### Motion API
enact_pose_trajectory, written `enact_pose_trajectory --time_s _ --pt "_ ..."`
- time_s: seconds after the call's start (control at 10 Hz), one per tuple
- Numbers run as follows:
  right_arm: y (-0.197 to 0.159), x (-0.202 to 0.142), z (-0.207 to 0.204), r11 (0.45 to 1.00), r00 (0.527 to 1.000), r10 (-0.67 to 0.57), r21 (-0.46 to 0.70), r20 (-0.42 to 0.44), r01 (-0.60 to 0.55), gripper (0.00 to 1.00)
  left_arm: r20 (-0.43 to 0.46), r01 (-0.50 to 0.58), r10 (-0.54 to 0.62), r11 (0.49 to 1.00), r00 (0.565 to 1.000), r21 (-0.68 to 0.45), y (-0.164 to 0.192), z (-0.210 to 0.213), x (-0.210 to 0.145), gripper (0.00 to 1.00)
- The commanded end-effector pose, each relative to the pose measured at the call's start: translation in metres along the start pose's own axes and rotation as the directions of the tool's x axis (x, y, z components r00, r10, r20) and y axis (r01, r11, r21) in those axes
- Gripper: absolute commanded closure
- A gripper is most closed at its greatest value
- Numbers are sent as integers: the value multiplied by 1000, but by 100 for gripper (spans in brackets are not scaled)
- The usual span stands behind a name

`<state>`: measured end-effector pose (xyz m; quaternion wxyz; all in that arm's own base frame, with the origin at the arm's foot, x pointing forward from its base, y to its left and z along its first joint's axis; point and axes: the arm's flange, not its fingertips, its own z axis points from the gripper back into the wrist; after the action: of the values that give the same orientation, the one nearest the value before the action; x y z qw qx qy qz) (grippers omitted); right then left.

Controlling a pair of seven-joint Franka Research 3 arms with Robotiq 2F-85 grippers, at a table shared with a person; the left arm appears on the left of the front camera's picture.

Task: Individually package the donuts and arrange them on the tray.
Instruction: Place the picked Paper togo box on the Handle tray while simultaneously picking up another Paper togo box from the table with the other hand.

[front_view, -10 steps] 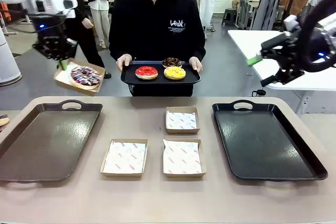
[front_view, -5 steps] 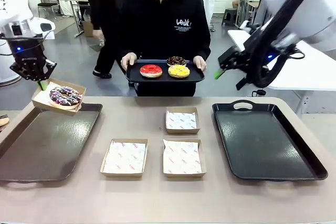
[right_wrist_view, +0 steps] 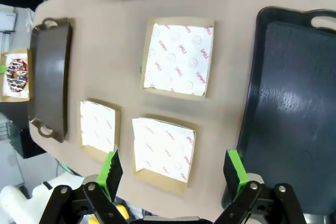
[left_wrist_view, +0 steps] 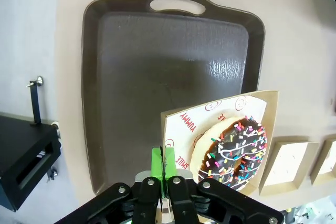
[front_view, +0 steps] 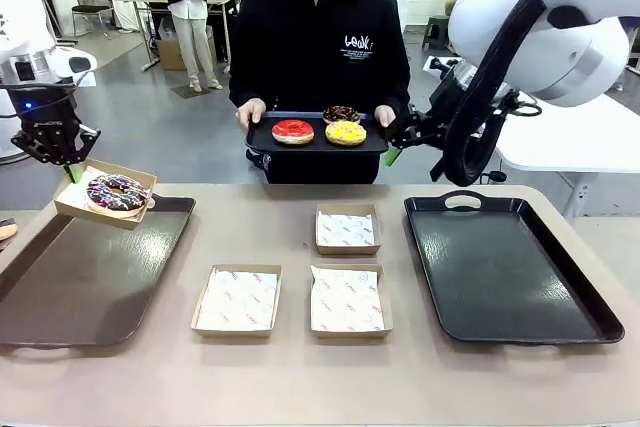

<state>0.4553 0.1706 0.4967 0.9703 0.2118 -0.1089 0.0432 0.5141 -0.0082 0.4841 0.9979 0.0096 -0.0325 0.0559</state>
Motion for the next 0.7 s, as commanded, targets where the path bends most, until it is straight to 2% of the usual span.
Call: enact_pose_trajectory --time_s 0.0,0.6 --pt "-4 -6 2 1000 1000 8 24 4 -8 0 -2 2 -2 1000 1000 0 -2 4 0 99" --pt "-4 -6 2 1000 1000 8 24 4 -8 0 -2 2 -2 1000 1000 0 -2 4 0 99"
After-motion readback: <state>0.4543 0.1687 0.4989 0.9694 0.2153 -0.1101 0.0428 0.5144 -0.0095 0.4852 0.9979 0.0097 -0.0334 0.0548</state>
